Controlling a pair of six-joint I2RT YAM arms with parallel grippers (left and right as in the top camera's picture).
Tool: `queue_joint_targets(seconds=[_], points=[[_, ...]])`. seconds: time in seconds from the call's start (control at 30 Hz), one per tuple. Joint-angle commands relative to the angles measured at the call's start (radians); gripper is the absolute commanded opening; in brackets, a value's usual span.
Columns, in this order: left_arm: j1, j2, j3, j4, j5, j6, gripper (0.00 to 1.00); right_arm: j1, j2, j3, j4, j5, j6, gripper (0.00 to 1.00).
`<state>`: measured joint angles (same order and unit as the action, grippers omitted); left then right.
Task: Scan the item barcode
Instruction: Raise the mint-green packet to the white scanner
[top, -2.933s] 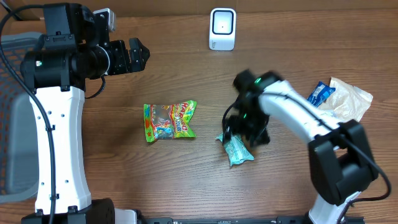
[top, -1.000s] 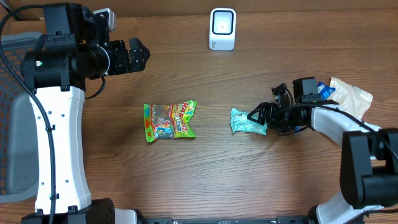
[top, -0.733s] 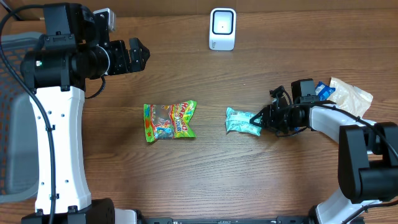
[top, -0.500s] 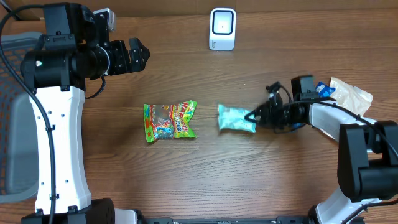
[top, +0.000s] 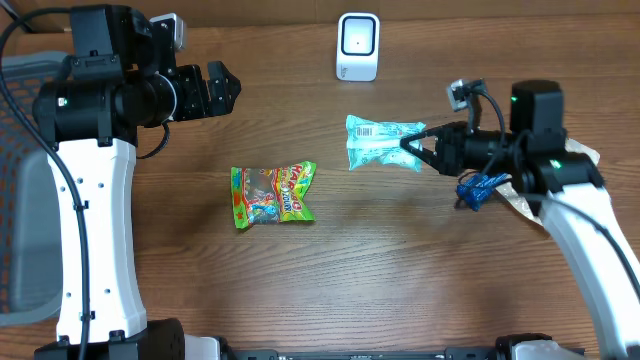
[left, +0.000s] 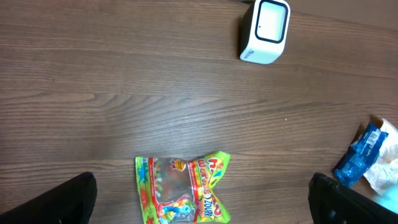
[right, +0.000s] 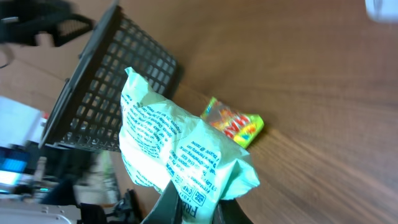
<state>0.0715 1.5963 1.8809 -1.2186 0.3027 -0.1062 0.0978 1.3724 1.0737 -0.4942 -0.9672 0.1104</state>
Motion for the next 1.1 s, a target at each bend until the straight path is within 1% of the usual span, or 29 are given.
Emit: queue_joint_targets(seconds=[0.0, 0.2, 0.27, 0.37, 0.43, 0.5, 0.53, 0.6, 0.63, 0.67, 0.7, 0.77, 0.9, 0.97, 1.07], points=[[-0.006, 0.005, 0.0, 0.0, 0.001, -0.013, 1.0, 0.01, -0.103, 0.022, -0.006, 0.07, -0.03, 0.04], [-0.006, 0.005, 0.0, 0.0, 0.001, -0.014, 1.0, 0.012, -0.131, 0.021, -0.037, 0.161, -0.028, 0.04], [-0.006, 0.005, 0.0, 0.0, 0.001, -0.013, 1.0, 0.038, -0.116, 0.02, -0.039, 0.344, 0.061, 0.04], [-0.006, 0.005, 0.0, 0.0, 0.001, -0.014, 1.0, 0.129, -0.076, 0.02, -0.004, 0.705, 0.149, 0.04], [-0.006, 0.005, 0.0, 0.0, 0.001, -0.013, 1.0, 0.222, -0.026, 0.02, 0.076, 0.956, 0.192, 0.04], [-0.006, 0.005, 0.0, 0.0, 0.001, -0.014, 1.0, 0.305, 0.036, 0.02, 0.184, 1.194, 0.192, 0.04], [-0.006, 0.005, 0.0, 0.0, 0.001, -0.014, 1.0, 0.345, 0.081, 0.02, 0.268, 1.321, 0.137, 0.04], [-0.006, 0.005, 0.0, 0.0, 0.001, -0.013, 1.0, 0.39, 0.167, 0.02, 0.433, 1.454, -0.015, 0.04], [-0.006, 0.005, 0.0, 0.0, 0.001, -0.014, 1.0, 0.406, 0.228, 0.02, 0.563, 1.506, -0.145, 0.04], [-0.006, 0.005, 0.0, 0.0, 0.001, -0.013, 0.99, 0.411, 0.264, 0.02, 0.639, 1.525, -0.22, 0.04], [-0.006, 0.005, 0.0, 0.0, 0.001, -0.013, 1.0, 0.412, 0.33, 0.02, 0.781, 1.535, -0.368, 0.04], [-0.006, 0.005, 0.0, 0.0, 0.001, -0.013, 1.0, 0.41, 0.425, 0.02, 0.986, 1.531, -0.629, 0.04], [-0.006, 0.005, 0.0, 0.0, 0.001, -0.013, 1.0, 0.398, 0.565, 0.02, 1.273, 1.488, -0.982, 0.04], [-0.006, 0.005, 0.0, 0.0, 0.001, -0.013, 0.99, 0.383, 0.626, 0.02, 1.368, 1.418, -1.117, 0.04], [-0.006, 0.005, 0.0, 0.0, 0.001, -0.013, 1.0, 0.353, 0.694, 0.025, 1.477, 1.305, -1.191, 0.04]])
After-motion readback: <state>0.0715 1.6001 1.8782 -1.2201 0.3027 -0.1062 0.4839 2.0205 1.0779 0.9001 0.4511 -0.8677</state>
